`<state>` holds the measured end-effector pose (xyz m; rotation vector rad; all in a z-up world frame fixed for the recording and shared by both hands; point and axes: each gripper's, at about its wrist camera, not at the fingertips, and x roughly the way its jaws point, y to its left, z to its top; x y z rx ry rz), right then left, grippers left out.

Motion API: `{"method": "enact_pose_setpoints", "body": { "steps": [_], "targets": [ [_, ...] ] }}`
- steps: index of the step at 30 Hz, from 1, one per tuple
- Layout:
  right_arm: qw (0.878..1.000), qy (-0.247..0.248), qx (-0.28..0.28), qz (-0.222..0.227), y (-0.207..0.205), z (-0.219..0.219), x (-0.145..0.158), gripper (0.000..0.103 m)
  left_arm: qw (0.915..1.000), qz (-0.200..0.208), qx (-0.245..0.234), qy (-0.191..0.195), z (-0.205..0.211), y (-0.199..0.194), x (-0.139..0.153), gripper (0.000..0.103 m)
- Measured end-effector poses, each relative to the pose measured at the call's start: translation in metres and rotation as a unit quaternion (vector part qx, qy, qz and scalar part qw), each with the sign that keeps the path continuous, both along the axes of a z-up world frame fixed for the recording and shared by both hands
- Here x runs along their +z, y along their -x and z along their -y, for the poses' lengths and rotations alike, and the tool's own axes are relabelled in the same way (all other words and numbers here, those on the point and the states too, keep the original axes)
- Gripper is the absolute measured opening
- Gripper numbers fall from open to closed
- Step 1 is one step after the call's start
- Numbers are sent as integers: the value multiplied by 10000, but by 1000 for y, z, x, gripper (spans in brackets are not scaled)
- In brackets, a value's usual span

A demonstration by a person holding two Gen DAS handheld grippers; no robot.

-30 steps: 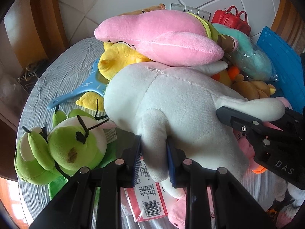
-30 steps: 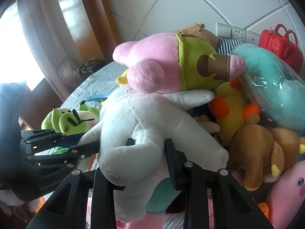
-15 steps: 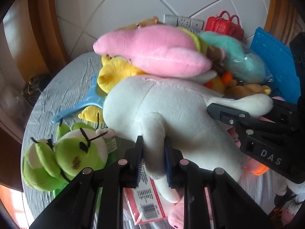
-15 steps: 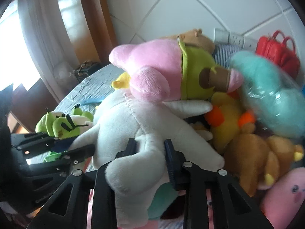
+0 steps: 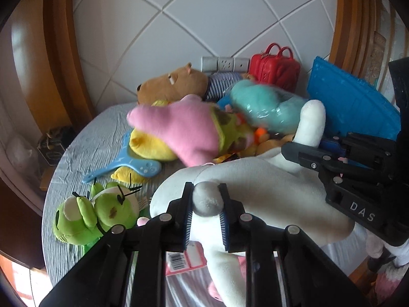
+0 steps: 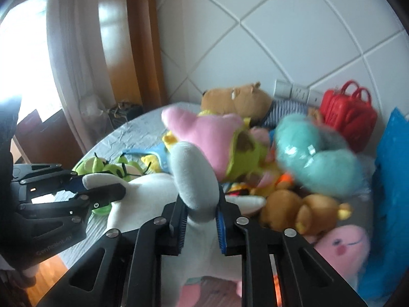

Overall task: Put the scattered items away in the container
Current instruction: 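Close the left gripper on the unicorn leg while the right gripper grips its horn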

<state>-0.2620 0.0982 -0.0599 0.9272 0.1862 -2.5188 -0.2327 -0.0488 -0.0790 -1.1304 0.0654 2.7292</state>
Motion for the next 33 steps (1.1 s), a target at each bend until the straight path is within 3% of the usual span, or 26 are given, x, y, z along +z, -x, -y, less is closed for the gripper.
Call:
{"method": "enact_pose_setpoints", "body": {
  "steps": [4,10,15,25,33],
  "targets": [
    [10000,17,30,59,-12,-22,5,18,10000,-66,0,2,-23,-14,8,18],
    [9988,143,172,429,-15,-49,-15,18,9997,186,148,73,-42,-23,-14,18],
    [9980,168,216,574,-14,-48,-32,20,9994,272,216,94,-39,-22,-23,18],
    [9981,26,49,609,-6,-41,-37,20,9995,301,8,65,-29,-6,-23,18],
    [9998,15,-170,51,-22,-54,0,18,9994,-129,-248,200,-50,-17,16,18]
  ]
}}
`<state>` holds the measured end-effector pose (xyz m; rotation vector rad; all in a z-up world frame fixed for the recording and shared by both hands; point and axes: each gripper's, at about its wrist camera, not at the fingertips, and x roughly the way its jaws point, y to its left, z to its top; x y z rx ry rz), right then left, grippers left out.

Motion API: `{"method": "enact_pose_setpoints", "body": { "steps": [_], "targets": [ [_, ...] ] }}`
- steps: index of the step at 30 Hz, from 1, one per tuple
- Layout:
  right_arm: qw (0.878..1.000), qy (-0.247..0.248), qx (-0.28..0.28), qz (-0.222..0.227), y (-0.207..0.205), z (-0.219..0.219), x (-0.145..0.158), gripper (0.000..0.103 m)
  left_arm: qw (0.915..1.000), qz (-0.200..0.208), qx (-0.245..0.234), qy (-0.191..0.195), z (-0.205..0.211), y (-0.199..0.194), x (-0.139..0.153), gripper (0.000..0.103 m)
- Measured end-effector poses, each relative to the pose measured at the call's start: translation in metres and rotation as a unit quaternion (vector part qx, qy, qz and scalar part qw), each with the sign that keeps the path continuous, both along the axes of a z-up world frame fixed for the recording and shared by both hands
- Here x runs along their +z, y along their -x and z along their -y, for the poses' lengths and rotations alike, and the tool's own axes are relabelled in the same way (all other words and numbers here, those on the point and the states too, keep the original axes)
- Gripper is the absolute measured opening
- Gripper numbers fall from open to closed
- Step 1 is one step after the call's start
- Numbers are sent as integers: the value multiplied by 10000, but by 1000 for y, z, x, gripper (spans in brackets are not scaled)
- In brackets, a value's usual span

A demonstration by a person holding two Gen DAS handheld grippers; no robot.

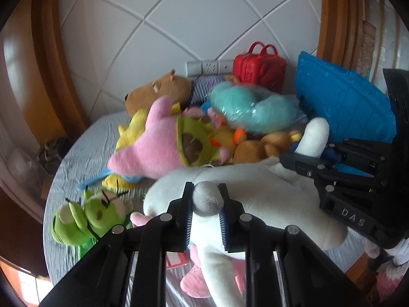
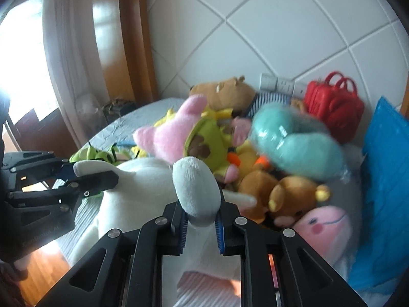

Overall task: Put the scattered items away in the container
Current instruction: 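Close the left gripper on the unicorn leg while the right gripper grips its horn, then lift the white unicorn with both grippers and carry it over the blue crate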

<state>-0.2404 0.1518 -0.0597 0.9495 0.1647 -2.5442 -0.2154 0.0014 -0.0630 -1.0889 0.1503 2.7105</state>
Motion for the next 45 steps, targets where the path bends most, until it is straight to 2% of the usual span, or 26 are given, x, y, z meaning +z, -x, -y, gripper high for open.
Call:
{"method": "enact_pose_setpoints", "body": {
  "steps": [8,16,22,25,32,38,41,45],
  "targets": [
    [9985,-11,-272,-471,-31,-43,37,18,9989,-228,-406,-53,-48,-18,23,18],
    [9969,-168,-605,-479,-60,-84,44,18,9961,-217,-841,-127,-90,-35,26,18],
    [9934,-226,-1019,-482,-73,-103,52,18,9910,-251,-1292,-248,-110,-35,32,18],
    [9927,-351,-1049,-490,-72,-108,58,18,9904,-274,-1321,-296,-116,-33,36,18],
    [9938,-279,-937,-531,-51,-131,73,18,9921,-380,-1168,-250,-143,-12,53,18],
    [9930,-125,-561,-1035,-25,-181,109,18,9936,-833,-726,-224,-199,6,96,18],
    [9906,-58,-396,-1311,-21,-223,135,18,9917,-1124,-582,-241,-244,10,129,18],
    [9857,17,-463,-1618,-22,-298,161,18,9847,-1578,-712,-199,-328,10,166,18]
  ]
}}
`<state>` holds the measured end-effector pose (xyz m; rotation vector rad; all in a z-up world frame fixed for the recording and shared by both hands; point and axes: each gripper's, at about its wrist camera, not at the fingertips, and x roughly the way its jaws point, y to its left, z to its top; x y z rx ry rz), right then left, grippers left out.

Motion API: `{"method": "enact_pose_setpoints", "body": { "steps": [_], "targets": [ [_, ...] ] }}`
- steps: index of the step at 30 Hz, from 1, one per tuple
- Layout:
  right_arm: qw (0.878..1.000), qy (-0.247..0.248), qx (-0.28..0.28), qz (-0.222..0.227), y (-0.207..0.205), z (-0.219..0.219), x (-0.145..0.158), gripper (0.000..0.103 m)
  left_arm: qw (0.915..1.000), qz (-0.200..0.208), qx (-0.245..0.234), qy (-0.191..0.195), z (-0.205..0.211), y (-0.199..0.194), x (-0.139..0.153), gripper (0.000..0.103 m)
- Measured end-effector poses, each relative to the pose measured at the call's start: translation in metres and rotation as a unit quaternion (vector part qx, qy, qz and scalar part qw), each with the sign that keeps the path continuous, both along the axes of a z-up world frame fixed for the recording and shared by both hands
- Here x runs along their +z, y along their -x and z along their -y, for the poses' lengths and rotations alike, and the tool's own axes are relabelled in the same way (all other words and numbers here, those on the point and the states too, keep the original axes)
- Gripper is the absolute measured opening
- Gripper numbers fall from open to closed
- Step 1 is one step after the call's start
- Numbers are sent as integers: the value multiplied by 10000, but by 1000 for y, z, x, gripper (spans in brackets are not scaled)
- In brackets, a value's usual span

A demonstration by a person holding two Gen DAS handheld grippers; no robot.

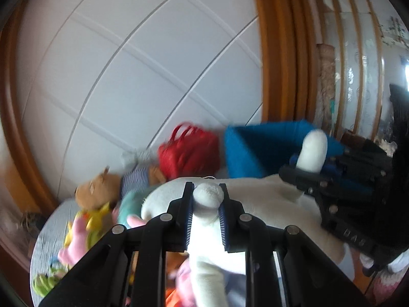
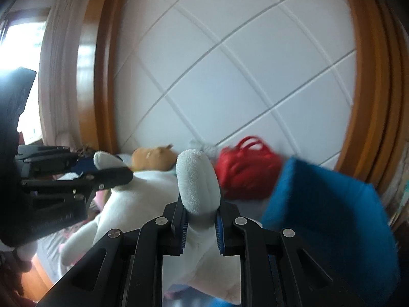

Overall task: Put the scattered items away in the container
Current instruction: 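Lift the white unicorn with both grippers and carry it over the blue crate, then lower the unicorn into the crate and open both grippers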

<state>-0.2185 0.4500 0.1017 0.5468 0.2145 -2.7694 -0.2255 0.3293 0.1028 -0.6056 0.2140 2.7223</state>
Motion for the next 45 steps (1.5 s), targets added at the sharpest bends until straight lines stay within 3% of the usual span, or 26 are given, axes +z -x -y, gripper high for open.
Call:
{"method": "enact_pose_setpoints", "body": {
  "steps": [3,7,11,14,15,18,23,32,34,35,36,39,41,45],
  "targets": [
    [9997,126,-214,-50,-1,-62,8,18,9994,-198,-274,9,-63,4,19,18],
    [9969,539,-503,259,6,-141,-2,18,9973,-322,-653,118,-144,17,30,18],
    [9886,1181,-656,668,15,-199,-24,18,9944,-197,-1005,245,-205,30,27,18],
    [9830,1402,-832,846,19,-229,-38,18,9926,-41,-1182,270,-238,40,21,20],
    [9815,1446,-911,859,19,-238,-41,18,9921,18,-1216,295,-247,44,19,25],
    [9778,1370,-1372,792,13,-269,-44,18,9910,303,-1274,274,-268,63,11,45],
    [9732,1076,-1622,1223,30,-285,-68,18,9893,700,-1200,449,-283,89,-13,47],
    [9715,822,-1675,1462,63,-275,-81,18,9848,1364,-925,541,-265,115,-56,48],
    [9709,791,-1674,1517,66,-273,-85,19,9839,1437,-919,530,-264,116,-60,56],
    [9705,752,-1707,1526,67,-274,-86,23,9835,1466,-922,523,-264,116,-62,68],
    [9701,714,-1740,1536,68,-274,-87,26,9833,1475,-932,510,-264,115,-63,71],
    [9688,654,-1778,1596,70,-276,-90,38,9832,1460,-979,483,-261,110,-63,71],
    [9682,613,-1812,1615,68,-273,-90,60,9835,1449,-983,466,-259,106,-62,71],
    [9679,461,-1952,1512,56,-264,-84,85,9852,1416,-890,370,-246,91,-59,71]
  ]
}}
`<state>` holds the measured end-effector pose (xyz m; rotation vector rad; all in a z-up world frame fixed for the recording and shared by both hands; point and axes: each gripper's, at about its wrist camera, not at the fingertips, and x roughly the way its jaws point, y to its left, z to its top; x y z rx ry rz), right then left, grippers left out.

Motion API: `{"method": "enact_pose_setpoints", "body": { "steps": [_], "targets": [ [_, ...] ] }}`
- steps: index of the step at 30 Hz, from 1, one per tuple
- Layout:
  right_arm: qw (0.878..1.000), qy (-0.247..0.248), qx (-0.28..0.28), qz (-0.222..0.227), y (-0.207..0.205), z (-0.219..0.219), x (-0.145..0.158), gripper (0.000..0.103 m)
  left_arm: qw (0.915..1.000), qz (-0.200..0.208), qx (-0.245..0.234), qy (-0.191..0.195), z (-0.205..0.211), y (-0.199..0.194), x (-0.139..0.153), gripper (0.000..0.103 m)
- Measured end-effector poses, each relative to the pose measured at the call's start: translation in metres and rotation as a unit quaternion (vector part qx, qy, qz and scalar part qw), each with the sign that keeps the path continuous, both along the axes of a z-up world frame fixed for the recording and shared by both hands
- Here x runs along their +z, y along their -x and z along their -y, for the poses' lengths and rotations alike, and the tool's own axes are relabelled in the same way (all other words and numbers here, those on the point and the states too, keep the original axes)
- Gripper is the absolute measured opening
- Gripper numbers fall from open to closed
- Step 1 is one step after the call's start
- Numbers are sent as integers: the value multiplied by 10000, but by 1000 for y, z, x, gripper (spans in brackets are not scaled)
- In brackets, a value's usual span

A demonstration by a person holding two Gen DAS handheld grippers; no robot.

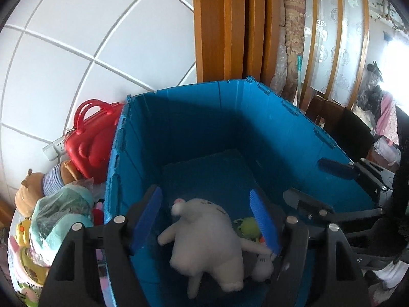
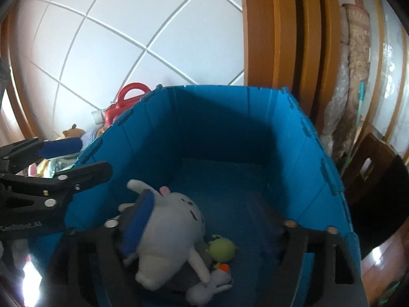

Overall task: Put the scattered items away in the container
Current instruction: 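Lower the unicorn into the crate and open both grippers, then withdraw both open grippers from the crate toward the pig plushes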

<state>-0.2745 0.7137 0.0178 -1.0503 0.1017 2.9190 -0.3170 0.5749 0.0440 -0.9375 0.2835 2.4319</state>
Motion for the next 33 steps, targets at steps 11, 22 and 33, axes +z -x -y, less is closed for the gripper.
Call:
{"method": "enact_pose_setpoints", "body": {
  "steps": [11,22,33],
  "targets": [
    [9993,-318,-33,-198,-55,39,9,103,9984,-96,557,-52,61,-60,-5,71],
    [9956,-360,504,-707,-114,96,-9,103,9898,-341,1377,-165,138,-120,-37,100],
    [9898,-483,1010,-879,-140,187,-10,103,9806,-267,1936,-124,244,-162,-52,100]
  ]
}}
